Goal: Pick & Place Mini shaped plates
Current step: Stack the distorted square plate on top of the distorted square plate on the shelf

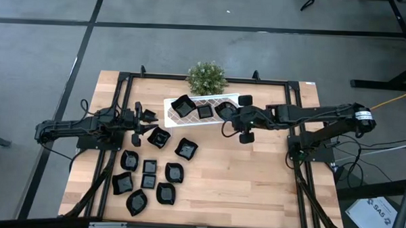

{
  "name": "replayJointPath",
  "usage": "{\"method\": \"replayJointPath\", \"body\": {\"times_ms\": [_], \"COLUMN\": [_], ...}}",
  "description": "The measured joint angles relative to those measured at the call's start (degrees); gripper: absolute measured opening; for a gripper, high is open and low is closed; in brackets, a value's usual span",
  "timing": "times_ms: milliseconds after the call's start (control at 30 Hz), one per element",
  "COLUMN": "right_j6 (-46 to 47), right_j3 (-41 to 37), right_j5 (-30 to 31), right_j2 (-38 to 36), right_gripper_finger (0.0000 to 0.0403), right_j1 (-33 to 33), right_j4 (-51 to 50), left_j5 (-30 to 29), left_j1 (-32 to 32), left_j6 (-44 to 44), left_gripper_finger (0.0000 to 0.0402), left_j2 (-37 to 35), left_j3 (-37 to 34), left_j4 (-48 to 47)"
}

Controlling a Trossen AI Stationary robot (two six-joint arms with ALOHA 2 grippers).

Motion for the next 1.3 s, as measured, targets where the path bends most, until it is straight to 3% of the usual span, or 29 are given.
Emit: {"method": "replayJointPath", "body": {"times_ms": [400,767,1067,1300], "right_j6": [6.67,26.24,23.9,23.22], "right_j3": [0.0,0.0,0.0,0.0], "right_j5": [-0.02,0.0,0.01,0.09], "right_j2": [0.0,0.64,5.09,8.61], "right_gripper_finger": [0.014,0.014,0.014,0.014], "right_j1": [4.47,16.07,24.43,27.16], "right_j4": [0.02,5.31,17.95,20.43], "left_j5": [0.0,0.0,0.0,0.0], "left_j1": [0.01,0.01,0.01,0.0], "left_j6": [0.0,0.0,0.0,0.0], "left_gripper_finger": [0.01,0.01,0.01,0.01], "left_j2": [0.0,0.0,0.0,0.0], "left_j3": [-0.02,-0.01,-0.01,-0.02], "left_j4": [0.0,0.0,0.0,-0.02]}}
